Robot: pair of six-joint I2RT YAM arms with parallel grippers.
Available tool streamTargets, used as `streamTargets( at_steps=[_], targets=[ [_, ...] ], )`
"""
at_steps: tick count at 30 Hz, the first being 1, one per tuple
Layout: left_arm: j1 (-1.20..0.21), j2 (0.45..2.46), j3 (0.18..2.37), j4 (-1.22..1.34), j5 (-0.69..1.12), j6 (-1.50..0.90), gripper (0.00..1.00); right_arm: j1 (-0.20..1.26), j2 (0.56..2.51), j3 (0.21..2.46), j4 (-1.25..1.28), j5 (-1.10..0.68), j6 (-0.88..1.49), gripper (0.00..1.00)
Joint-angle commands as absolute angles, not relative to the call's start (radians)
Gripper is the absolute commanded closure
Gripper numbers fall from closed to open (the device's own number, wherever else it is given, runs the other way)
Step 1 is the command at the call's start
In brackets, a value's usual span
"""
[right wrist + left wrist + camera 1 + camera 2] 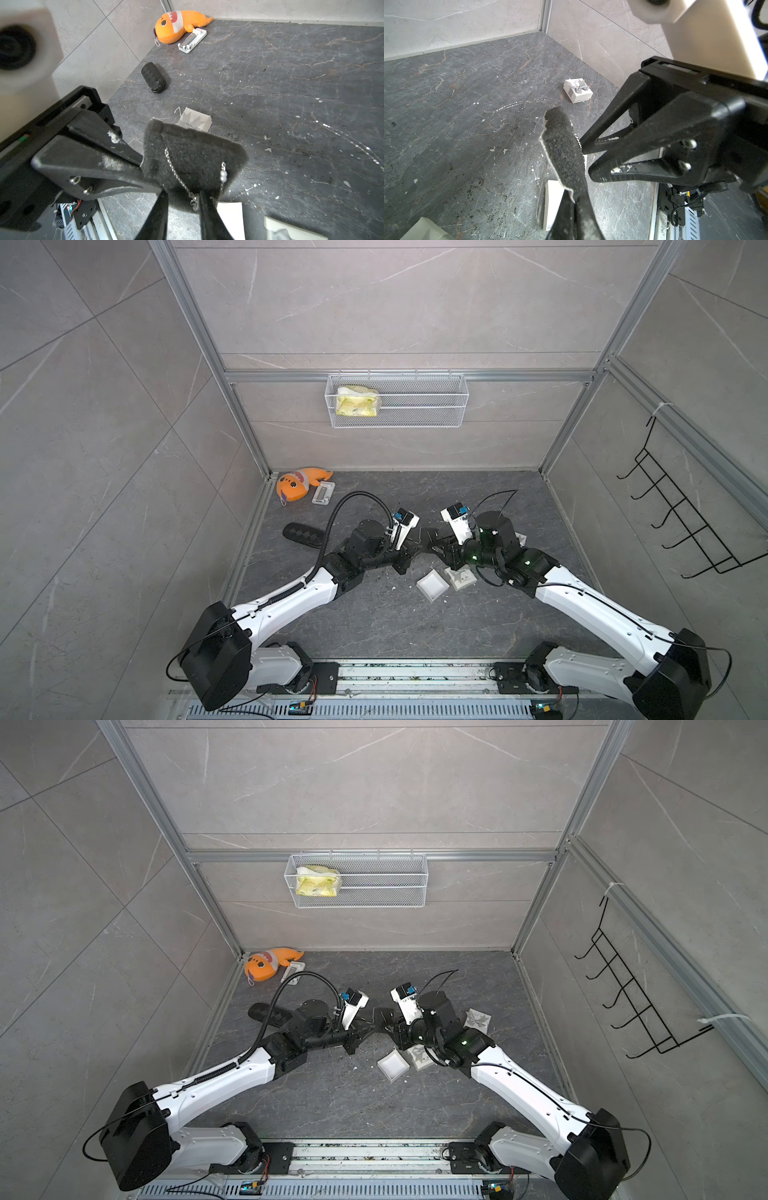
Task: Take the necklace out of the lift-off lid jewelry box
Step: Take out the inner lining from the jewelry box, then pick up the necklace from the inner lining.
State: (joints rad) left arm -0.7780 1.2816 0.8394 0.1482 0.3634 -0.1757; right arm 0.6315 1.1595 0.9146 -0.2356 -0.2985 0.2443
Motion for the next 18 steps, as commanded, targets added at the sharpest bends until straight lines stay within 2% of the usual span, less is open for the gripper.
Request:
streamTargets(
  at_steps=[1, 6, 12, 18],
  targets=[
    [-0.772, 1.243, 0.838, 0.134, 0.424, -0.109, 1.0, 0.627, 1.144, 0.94, -0.235, -0.333, 0.208, 0.74],
    [-0.77, 1.228, 0.83, 0.126, 0.437, -0.091, 1.0, 0.627, 1.172, 0.951, -0.231, -0.38, 0.183, 0.8],
    [-0.767, 1.209, 0.823, 0.11, 0.415, -0.076, 1.0, 0.626, 1.197, 0.954, -0.227, -0.42, 0.171, 0.96],
    [-0.757, 1.192, 0.821, 0.048, 0.346, -0.048, 1.0, 0.62, 1.178, 0.95, -0.252, -0.396, 0.16, 1.0]
  ],
)
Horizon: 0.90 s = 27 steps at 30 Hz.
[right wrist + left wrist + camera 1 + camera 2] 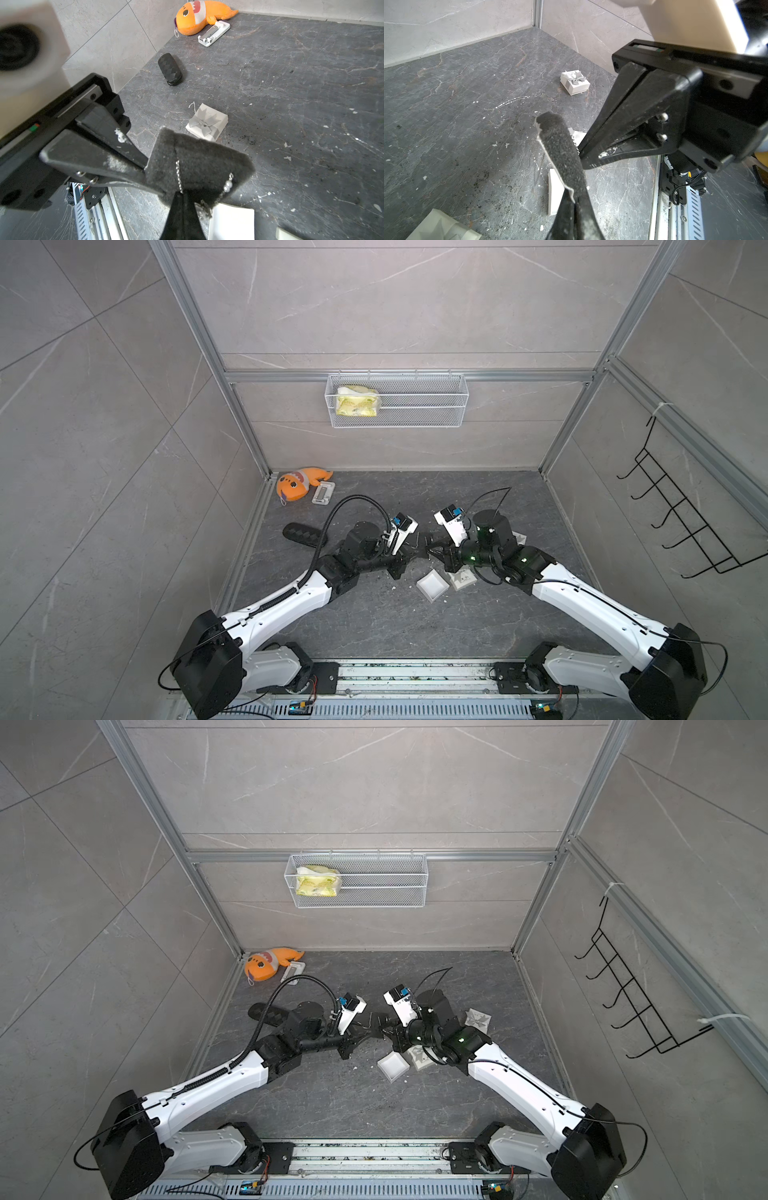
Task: Take the necklace out of the lift-off lid jewelry box
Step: Pick up the necklace from the inner lining.
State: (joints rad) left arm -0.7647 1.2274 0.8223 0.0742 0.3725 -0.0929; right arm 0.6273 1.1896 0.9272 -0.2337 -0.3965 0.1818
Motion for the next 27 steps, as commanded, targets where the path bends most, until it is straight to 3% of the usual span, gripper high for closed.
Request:
streamTargets(
  at_steps=[1, 17, 27],
  targets=[
    [-0.754, 1.188, 0.819, 0.038, 0.339, -0.04, 1.0, 0.618, 1.175, 0.949, -0.256, -0.393, 0.159, 1.0],
    [-0.749, 1.192, 0.813, -0.117, 0.179, 0.075, 1.0, 0.599, 1.172, 0.992, -0.31, -0.349, 0.136, 1.0],
    [-0.749, 1.195, 0.795, -0.208, 0.435, 0.091, 1.0, 0.561, 1.258, 1.107, -0.364, -0.235, 0.121, 1.0]
  ],
)
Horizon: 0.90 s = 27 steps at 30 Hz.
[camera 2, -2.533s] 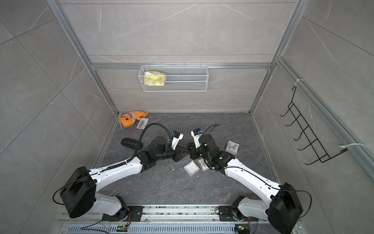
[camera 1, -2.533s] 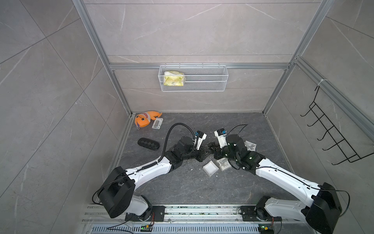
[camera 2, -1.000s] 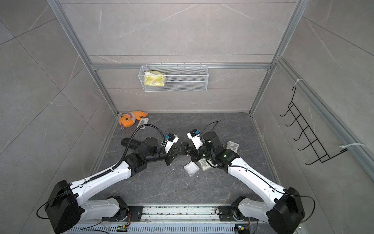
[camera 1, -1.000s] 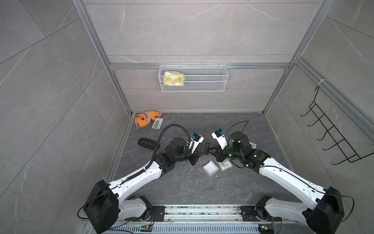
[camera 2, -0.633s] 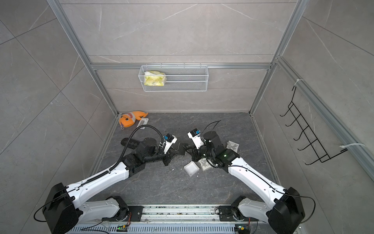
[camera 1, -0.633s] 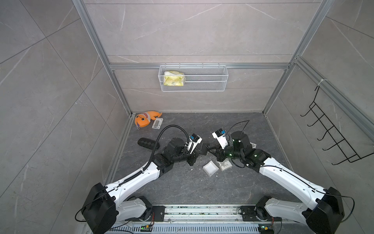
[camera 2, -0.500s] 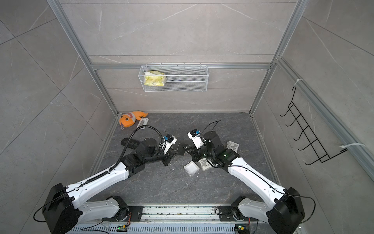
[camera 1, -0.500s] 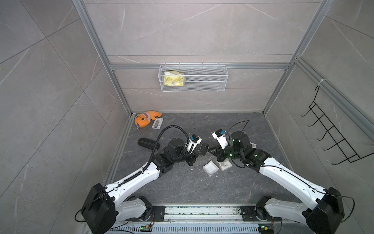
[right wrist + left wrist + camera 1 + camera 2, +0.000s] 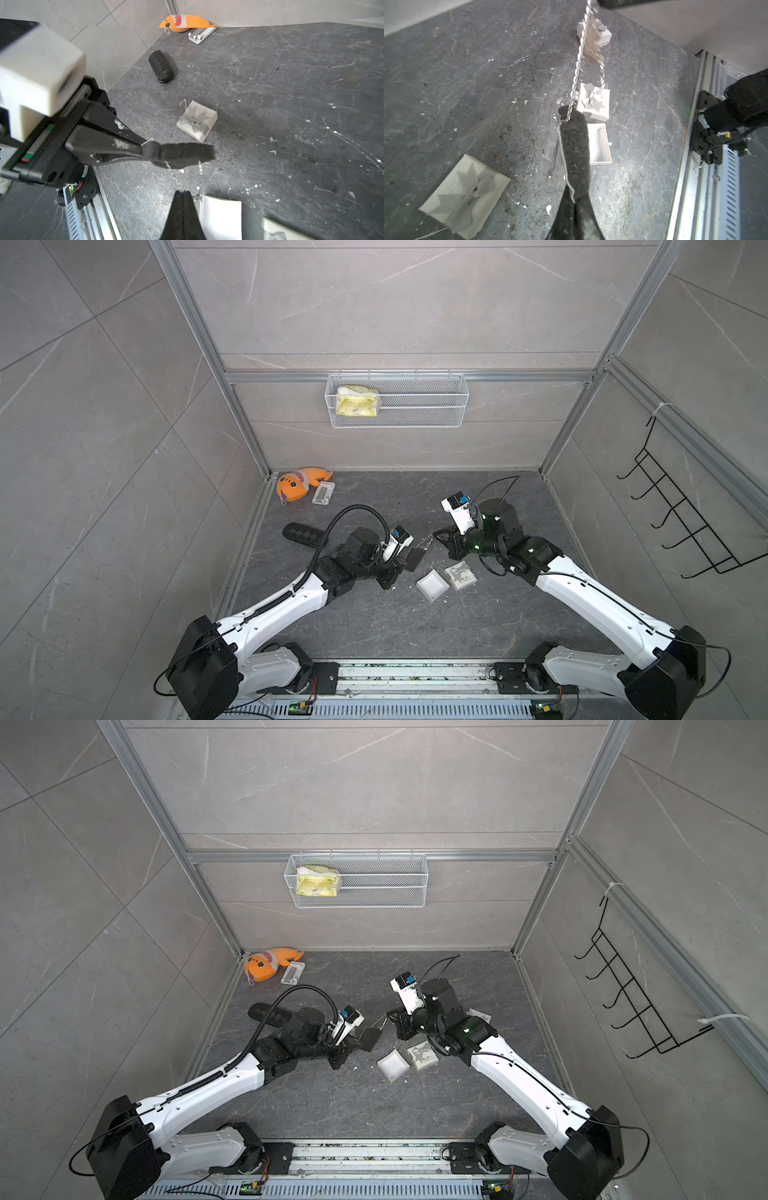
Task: Take the necklace out of the lift-off lid jewelry box
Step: Pick up the necklace from the inner lining.
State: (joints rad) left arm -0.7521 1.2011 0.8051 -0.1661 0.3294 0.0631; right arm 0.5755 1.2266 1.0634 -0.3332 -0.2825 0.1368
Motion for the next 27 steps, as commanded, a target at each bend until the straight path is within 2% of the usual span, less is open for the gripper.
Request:
streamTargets(
  at_steps=[1, 8, 13, 15, 27],
  targets=[
    [-0.749, 1.197, 0.79, -0.215, 0.448, 0.087, 1.0, 0.556, 1.273, 1.122, -0.368, -0.235, 0.12, 1.0],
    [-0.749, 1.178, 0.733, -0.199, 0.422, 0.038, 1.0, 0.529, 1.409, 1.239, -0.432, -0.244, 0.102, 1.0],
    [-0.749, 1.132, 0.682, -0.125, 0.187, -0.051, 1.0, 0.522, 1.532, 1.311, -0.446, -0.259, 0.101, 1.0],
    [-0.749, 1.116, 0.661, -0.091, 0.146, -0.07, 1.0, 0.522, 1.584, 1.348, -0.451, -0.269, 0.102, 1.0],
    [-0.749, 1.003, 0.561, 0.073, 0.052, -0.147, 1.0, 0.519, 1.929, 1.737, -0.525, -0.33, 0.108, 1.0]
  ],
)
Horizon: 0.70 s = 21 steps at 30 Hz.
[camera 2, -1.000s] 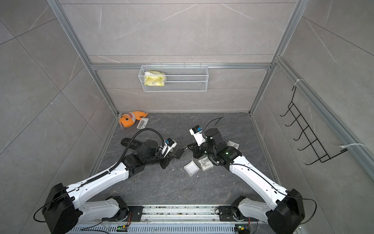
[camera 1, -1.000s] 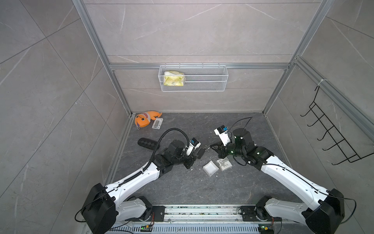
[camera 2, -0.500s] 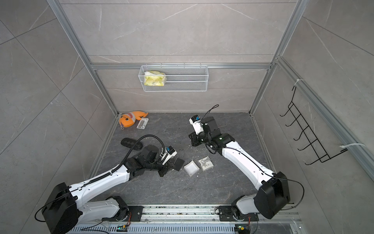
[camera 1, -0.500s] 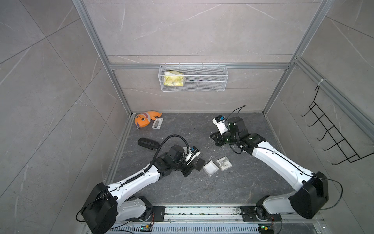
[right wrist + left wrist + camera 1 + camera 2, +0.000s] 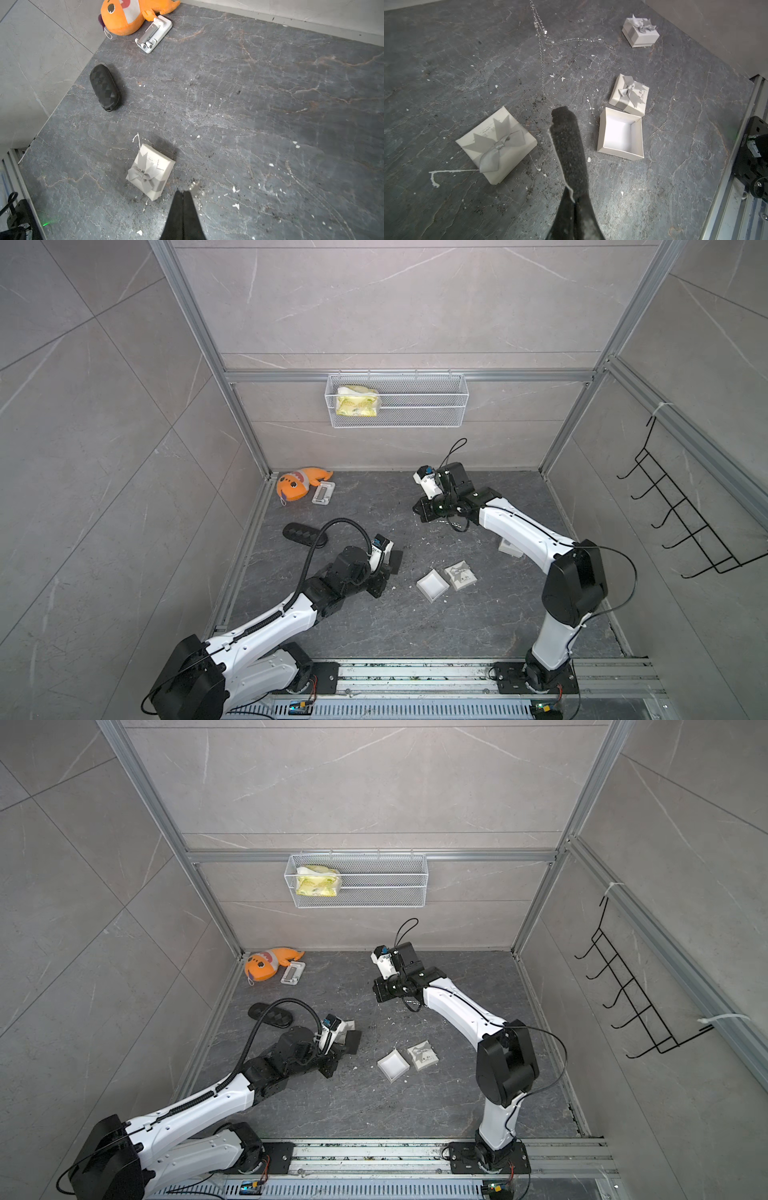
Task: Take the necklace out of the lift-off lid jewelry box
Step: Pick up the necklace from the inner lining, then place the necklace at the center of the board.
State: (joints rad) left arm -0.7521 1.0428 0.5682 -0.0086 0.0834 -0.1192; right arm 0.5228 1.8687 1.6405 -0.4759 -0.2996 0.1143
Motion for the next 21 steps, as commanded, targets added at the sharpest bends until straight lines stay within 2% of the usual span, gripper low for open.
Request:
streamTargets(
  at_steps=[1, 6, 10, 21],
  targets=[
    [-0.749, 0.991, 0.556, 0.075, 0.048, -0.149, 1.0, 0.521, 1.96, 1.788, -0.544, -0.336, 0.11, 1.0],
    [-0.749, 0.934, 0.526, 0.078, 0.029, -0.159, 1.0, 0.521, 2.064, 1.962, -0.607, -0.347, 0.114, 1.0],
    [-0.747, 0.903, 0.507, 0.08, 0.019, -0.163, 1.0, 0.509, 2.089, 1.957, -0.642, -0.318, 0.119, 1.0],
    [-0.747, 0.877, 0.557, 0.043, 0.032, -0.168, 1.0, 0.345, 1.949, 1.464, -0.615, -0.213, 0.192, 1.0]
  ],
)
